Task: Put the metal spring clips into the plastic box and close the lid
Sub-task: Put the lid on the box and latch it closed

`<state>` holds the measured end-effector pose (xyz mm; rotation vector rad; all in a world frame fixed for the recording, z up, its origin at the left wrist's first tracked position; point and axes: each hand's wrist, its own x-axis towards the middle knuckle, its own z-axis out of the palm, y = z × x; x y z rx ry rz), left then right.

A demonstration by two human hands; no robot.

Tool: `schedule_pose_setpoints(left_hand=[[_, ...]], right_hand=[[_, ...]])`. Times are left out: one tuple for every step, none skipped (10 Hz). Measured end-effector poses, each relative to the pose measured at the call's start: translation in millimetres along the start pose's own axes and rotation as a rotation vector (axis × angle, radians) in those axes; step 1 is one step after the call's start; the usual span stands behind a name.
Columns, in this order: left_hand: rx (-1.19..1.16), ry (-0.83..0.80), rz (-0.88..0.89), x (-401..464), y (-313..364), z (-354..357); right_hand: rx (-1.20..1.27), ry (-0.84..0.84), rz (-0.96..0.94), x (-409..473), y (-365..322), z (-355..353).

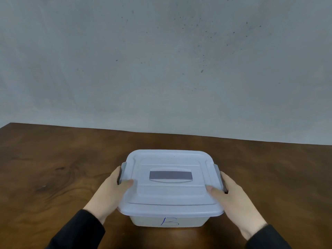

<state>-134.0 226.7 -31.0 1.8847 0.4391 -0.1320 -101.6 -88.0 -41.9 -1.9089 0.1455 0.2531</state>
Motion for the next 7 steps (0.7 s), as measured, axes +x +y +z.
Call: schedule_pose_setpoints(left_hand=[[0.018, 0.014, 0.015, -4, 5, 6], [0.097, 0.034, 0.029, 0, 3, 8], [0.131, 0.021, 0.034, 5, 0, 8], [0.136, 0.008, 0.04, 5, 1, 6], [0.142, 0.011, 0.067, 2, -1, 5], [0.146, -0.031, 0.064, 4, 0, 3], [0.04, -0.004, 0.106, -6, 6, 1]], right_hand=[[0.019, 0.078, -0.044, -5, 0, 10], [0.018, 0.108, -0.069, -8, 0, 13], [-0.013, 0.107, -0.064, -8, 2, 14], [0.0, 0.121, -0.05, -7, 4, 15], [0.014, 0.132, -0.058, -10, 4, 16], [0.038, 0.131, -0.032, -9, 5, 18], [0.047, 0.137, -0.058, -17, -2, 17]])
